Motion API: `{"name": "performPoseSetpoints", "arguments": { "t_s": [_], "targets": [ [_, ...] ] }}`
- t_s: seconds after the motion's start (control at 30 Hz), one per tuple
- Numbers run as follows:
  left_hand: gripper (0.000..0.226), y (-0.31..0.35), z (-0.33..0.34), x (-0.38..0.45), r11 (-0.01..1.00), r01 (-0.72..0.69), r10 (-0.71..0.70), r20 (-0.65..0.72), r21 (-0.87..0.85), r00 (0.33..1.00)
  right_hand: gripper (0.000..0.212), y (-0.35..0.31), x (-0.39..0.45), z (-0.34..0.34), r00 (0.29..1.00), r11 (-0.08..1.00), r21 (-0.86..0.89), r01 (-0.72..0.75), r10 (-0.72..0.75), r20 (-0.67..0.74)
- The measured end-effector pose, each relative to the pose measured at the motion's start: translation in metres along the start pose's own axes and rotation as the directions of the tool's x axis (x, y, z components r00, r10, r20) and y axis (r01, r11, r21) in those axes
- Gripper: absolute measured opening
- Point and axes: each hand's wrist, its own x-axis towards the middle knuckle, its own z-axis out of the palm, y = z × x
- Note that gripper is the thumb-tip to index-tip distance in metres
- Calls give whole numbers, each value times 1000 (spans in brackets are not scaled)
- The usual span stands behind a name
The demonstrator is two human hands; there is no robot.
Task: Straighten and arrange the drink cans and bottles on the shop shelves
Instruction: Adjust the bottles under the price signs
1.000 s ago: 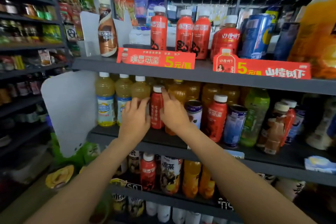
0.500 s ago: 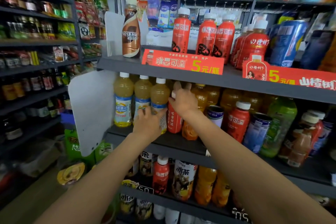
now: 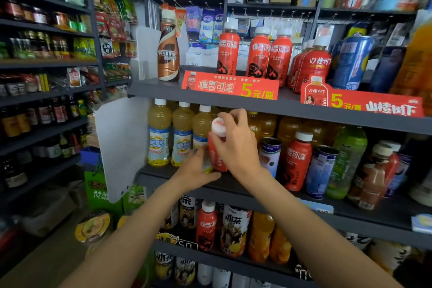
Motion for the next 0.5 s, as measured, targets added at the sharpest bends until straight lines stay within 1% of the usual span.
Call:
{"name": "performPoseSetpoints", "arguments": {
  "t_s": [0.03, 0.07, 0.1, 0.13, 0.17, 0.2, 0.23, 0.33, 0.4, 0.47, 0.5],
  "targets": [
    [65, 4, -3, -7, 992, -22, 22, -3, -128, 1000, 36, -9, -1, -7, 1000, 1000, 8, 24, -24, 2],
    [56, 12, -9, -16, 969, -6, 14, 30, -247, 999, 36, -18, -1, -15, 999, 998, 22, 51, -51, 6],
    [50, 18, -17, -23, 933, 46, -10, 103, -356, 995, 37, -26, -2, -23, 997, 996, 43, 72, -73, 7],
    [47, 24, -25, -30, 897, 110, -27, 195, -428, 980, 37, -32, -1, -32, 997, 994, 69, 82, -82, 3],
    [46, 28, -33, -34, 879, 146, -26, 260, -453, 965, 37, -37, 1, -40, 997, 992, 98, 81, -82, -2],
    [45, 35, -40, -38, 874, 153, -16, 288, -460, 957, 38, -42, 4, -49, 997, 989, 126, 77, -77, -9],
    [42, 43, -48, -41, 870, 147, -7, 286, -471, 958, 41, -45, 8, -59, 997, 987, 144, 77, -75, -21],
    [37, 76, -71, -46, 859, 72, 29, 188, -507, 982, 49, -57, 29, -86, 993, 981, 161, 104, -93, -71],
    [44, 98, -85, -48, 849, 10, 55, 106, -528, 993, 59, -62, 44, -101, 994, 963, 251, 96, -82, -66],
    [59, 118, -100, -43, 829, -43, 58, 9, -557, 998, 73, -61, 56, -113, 999, 932, 362, 33, -40, 13],
    [63, 127, -108, -38, 827, -74, 53, -55, -558, 997, 77, -60, 62, -116, 998, 929, 369, 1, -27, 64]
  ]
}}
